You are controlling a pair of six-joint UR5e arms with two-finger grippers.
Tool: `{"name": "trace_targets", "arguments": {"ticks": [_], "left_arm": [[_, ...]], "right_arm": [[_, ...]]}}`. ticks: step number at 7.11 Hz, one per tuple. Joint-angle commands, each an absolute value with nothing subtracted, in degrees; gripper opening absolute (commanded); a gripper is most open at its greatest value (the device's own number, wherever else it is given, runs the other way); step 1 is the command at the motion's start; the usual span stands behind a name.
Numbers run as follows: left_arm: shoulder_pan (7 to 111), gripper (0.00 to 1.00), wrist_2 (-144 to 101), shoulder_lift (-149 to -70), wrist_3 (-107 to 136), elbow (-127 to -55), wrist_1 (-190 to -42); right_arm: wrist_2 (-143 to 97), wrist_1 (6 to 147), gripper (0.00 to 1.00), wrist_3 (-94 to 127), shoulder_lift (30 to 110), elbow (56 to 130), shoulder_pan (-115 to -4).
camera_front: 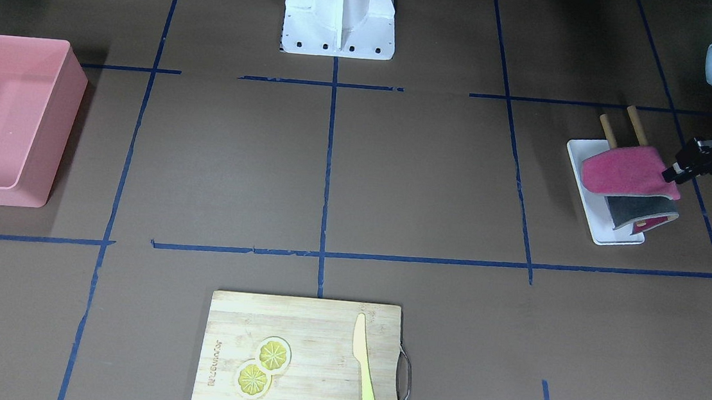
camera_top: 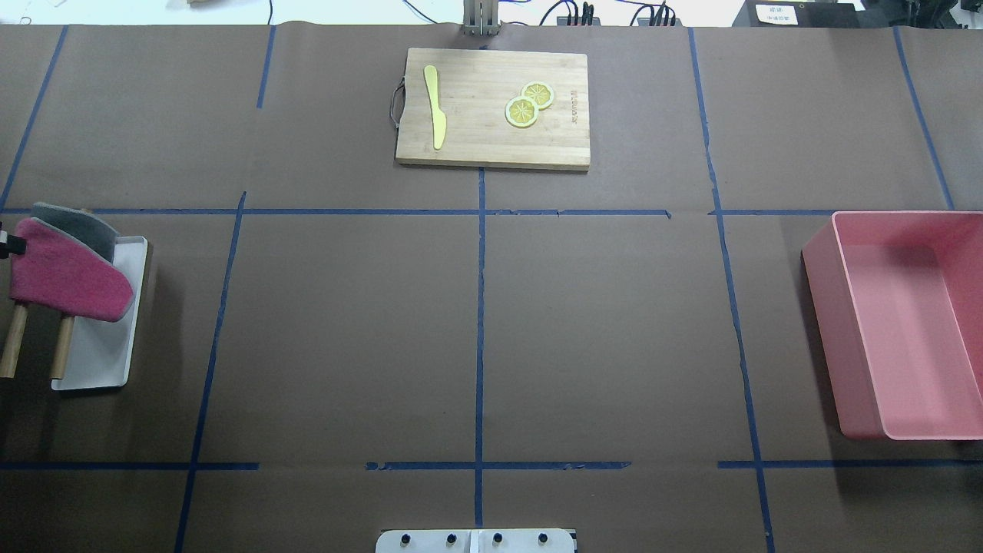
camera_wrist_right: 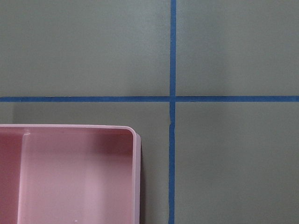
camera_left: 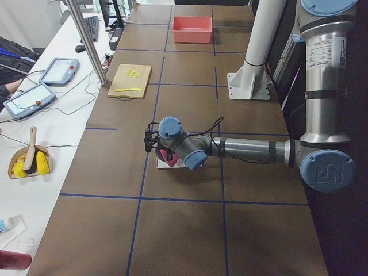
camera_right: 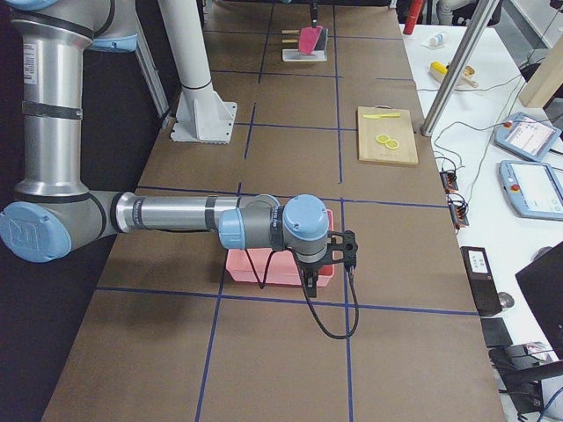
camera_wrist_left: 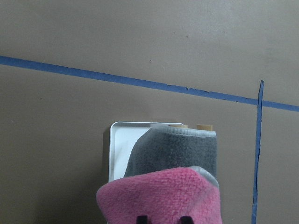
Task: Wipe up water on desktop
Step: 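Lower the left gripper onto the pink cloth in the white tray and grasp it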
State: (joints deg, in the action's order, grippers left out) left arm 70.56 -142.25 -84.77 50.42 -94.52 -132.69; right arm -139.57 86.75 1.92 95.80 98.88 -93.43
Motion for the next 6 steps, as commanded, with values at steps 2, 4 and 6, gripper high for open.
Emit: {"name": "trace_targets", "arguments": {"ticks": [2,4,6], "left_arm": [[70.4,0.37,-142.1,-84.9,50.4,-94.5,-132.6],[70.2,0.34,-142.1,-85.0,50.5,-94.5,-132.6],[70.2,0.05,-142.3,-85.0,50.4,-94.5,-132.6]], "right_arm": [[-139.6,86.7,1.0,1.8,95.8,98.9,-93.4],[-139.6,86.7,1.0,1.8,95.8,98.8,-93.4],[-139.5,86.7,1.0,1.8,95.8,98.7,-93.4]]}}
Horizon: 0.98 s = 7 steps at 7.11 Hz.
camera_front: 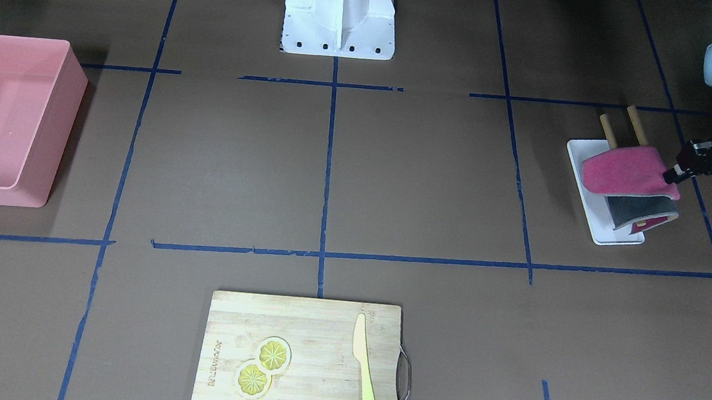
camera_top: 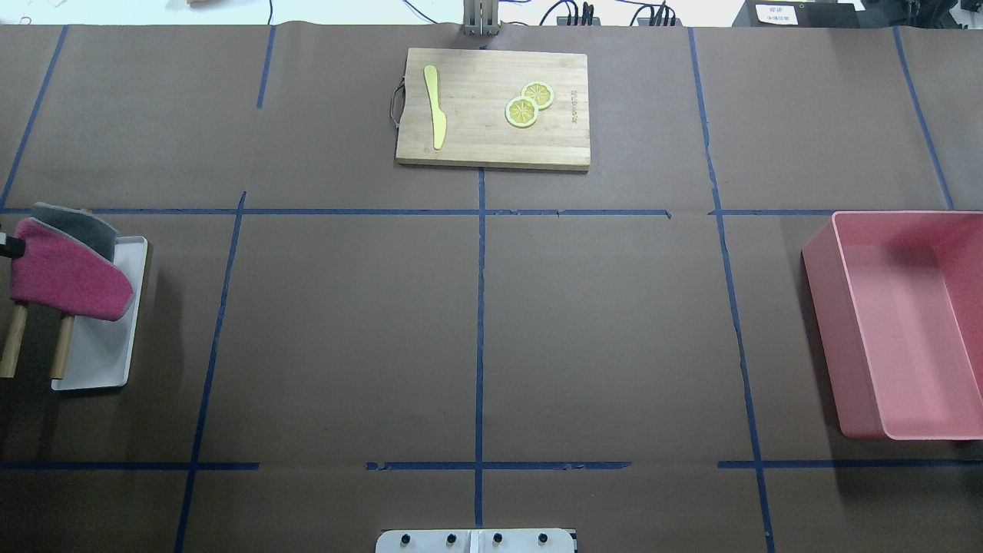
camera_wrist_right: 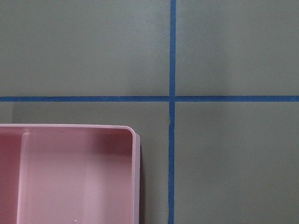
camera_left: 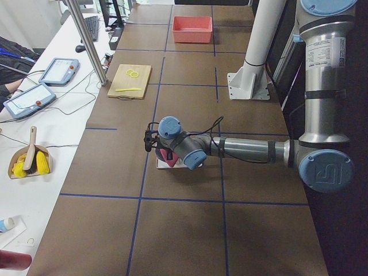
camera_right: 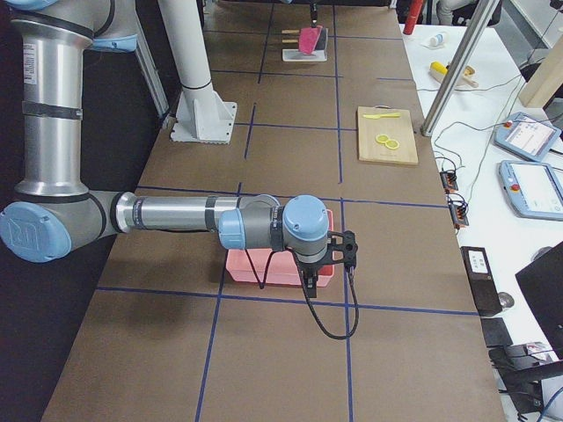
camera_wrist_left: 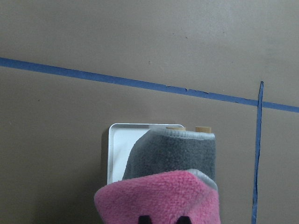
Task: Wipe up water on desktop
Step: 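Lower the left gripper onto the pink cloth in the white tray and grasp it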
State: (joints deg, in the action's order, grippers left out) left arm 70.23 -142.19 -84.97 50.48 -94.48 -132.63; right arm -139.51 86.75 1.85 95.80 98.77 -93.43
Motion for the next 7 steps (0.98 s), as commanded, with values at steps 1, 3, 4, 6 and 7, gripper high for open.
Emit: {"name": "trace_targets", "arguments": {"ticks": [1,3,4,6,7], "left_arm": [[70.2,0.02,-142.4,-85.2,50.4,-94.5,-132.5],[70.8,0.0,-147.0,-85.6,50.4,-94.9,-132.5],[74.4,0.0,-150.2,-85.5,50.4,-95.0,-132.2],[77.8,0.0,-155.6,-85.9,50.4,-95.1,-131.4],[79.2,0.0,-157.0,-86.7,50.4,-96.0,-129.5]], "right_arm": [[-139.6,86.7,1.0,1.8,95.8,98.7,-93.4],[-139.5,86.8,1.0,1.9,96.1,98.8,-93.4],[-139.5,86.2,1.0,1.5,96.1,98.8,-93.4],[-139.6,80.1,1.0,1.8,97.9,98.5,-93.4],[-139.8,79.7,1.0,2.0,97.8,98.7,-93.3]]}}
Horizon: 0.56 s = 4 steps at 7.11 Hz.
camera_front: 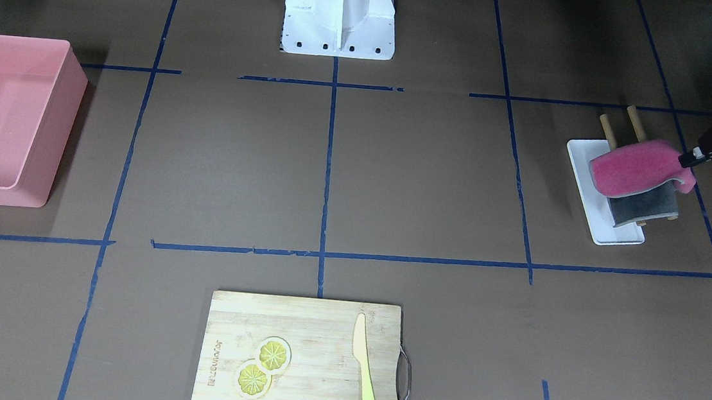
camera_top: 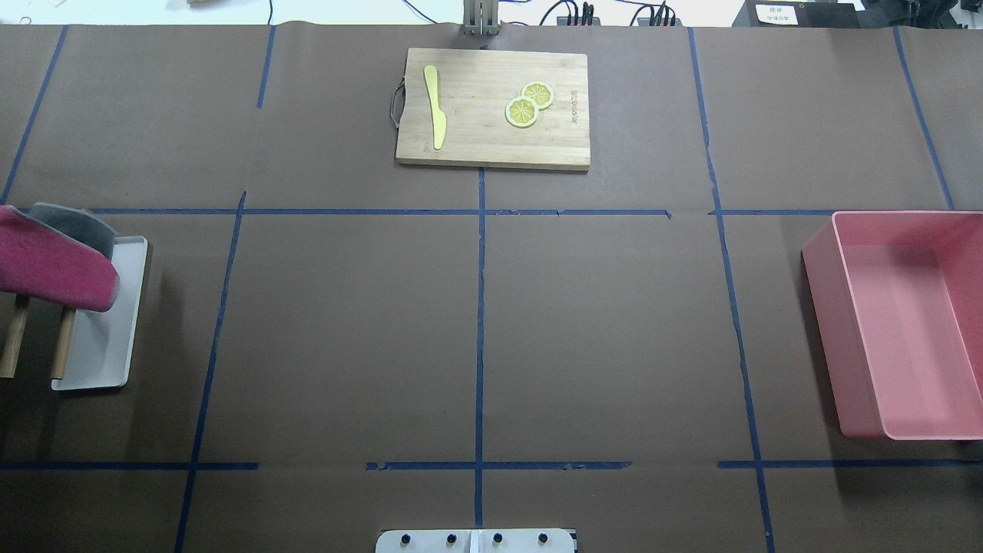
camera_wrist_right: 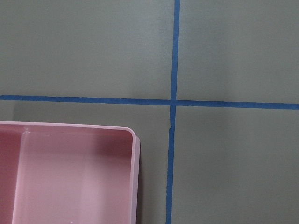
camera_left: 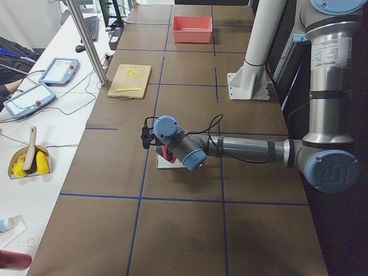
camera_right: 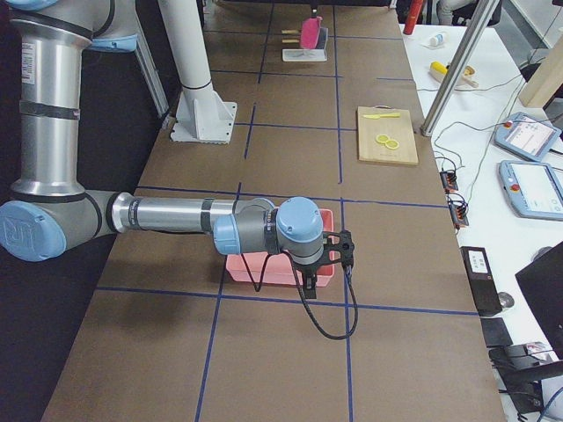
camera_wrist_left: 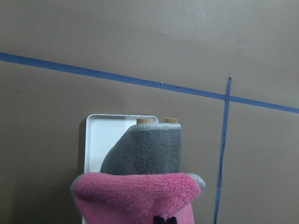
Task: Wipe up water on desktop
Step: 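Lift the pink cloth with the left gripper while the right arm approaches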
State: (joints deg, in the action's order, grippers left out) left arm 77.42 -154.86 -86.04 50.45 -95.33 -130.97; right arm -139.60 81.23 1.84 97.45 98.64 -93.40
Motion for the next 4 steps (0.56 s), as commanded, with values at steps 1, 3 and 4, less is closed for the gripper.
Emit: {"name": "trace_targets", "arguments": {"ticks": [1,3,4], "left_arm": [[81.1,0.0,-159.1,-87.9,50.5,-99.9,-122.6],[83.0,0.0,-159.6,-91.7,50.5,-114.1,-100.8],[83.6,0.0,-159.3,-97.0,50.7,-119.2,-88.5]], "right_arm": [[-139.8,79.7,1.0,2.0,97.0,98.8,-93.3],[-140.3,79.7,1.0,1.8,97.0,98.8,-93.3],[-140.5,79.5,1.0,1.8,96.8,99.2,-93.0]]}}
